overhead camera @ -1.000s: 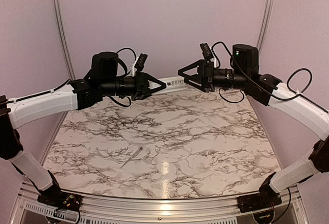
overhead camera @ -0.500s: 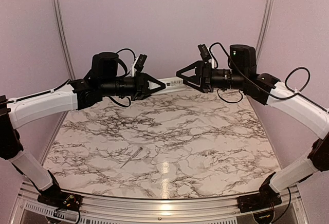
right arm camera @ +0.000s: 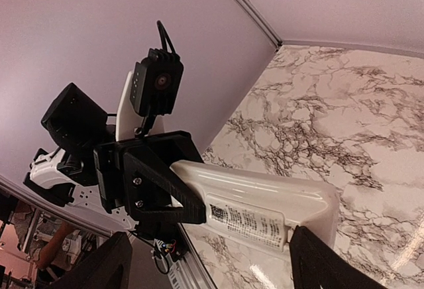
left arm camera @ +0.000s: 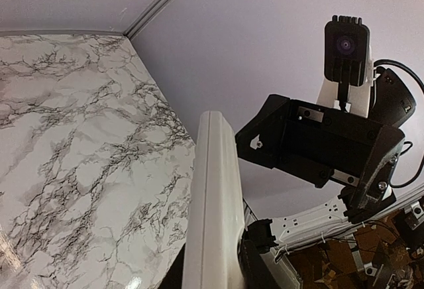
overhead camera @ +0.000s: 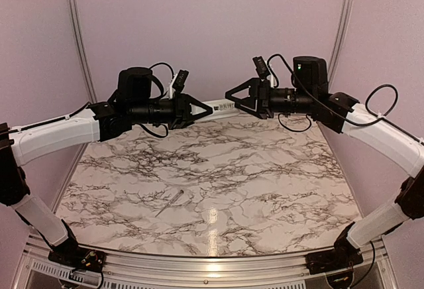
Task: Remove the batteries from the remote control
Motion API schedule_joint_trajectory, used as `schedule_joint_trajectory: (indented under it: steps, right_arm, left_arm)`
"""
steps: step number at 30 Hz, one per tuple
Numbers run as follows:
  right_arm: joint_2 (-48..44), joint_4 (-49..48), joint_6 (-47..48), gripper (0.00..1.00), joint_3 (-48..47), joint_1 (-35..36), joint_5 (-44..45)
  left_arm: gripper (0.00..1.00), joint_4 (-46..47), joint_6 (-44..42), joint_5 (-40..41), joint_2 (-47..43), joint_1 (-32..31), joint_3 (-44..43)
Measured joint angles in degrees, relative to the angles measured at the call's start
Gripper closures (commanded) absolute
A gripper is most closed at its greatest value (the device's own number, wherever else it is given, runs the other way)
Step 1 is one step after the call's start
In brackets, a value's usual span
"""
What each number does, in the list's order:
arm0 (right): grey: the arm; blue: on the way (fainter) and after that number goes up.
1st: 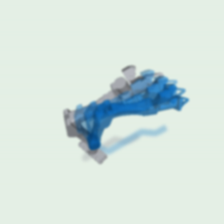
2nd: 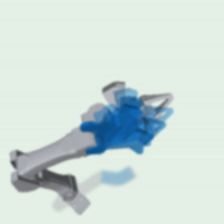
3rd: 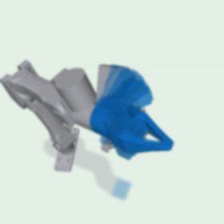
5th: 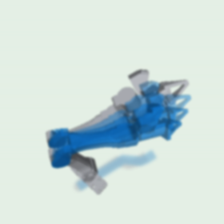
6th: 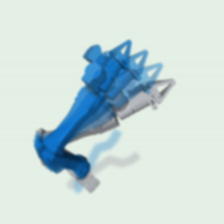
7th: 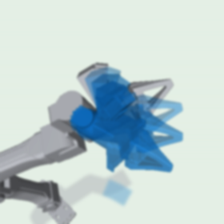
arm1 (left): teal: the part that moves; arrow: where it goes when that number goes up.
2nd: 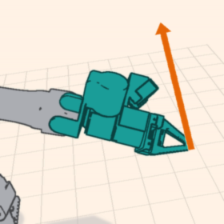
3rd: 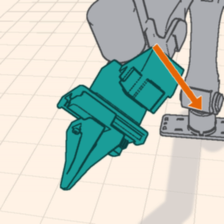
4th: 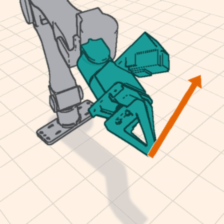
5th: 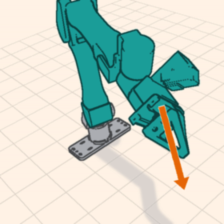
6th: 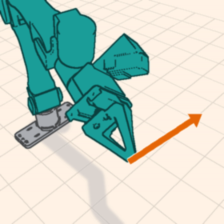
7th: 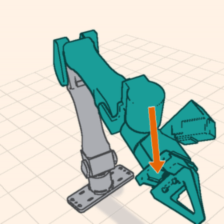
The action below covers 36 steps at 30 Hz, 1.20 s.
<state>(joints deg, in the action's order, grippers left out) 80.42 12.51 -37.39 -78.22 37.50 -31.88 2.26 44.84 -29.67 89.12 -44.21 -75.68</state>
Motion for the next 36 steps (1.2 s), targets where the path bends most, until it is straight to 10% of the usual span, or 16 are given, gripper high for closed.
schedule_joint_trajectory:
  steps: [36]
  right_arm:
    - [0.96, -7.61, -3.28, 0.19, 1.92, 1.29, -10.03]
  left_arm:
    - [1.0, 2.54, -0.37, -2.4, 0.31, -0.46, 0.87]
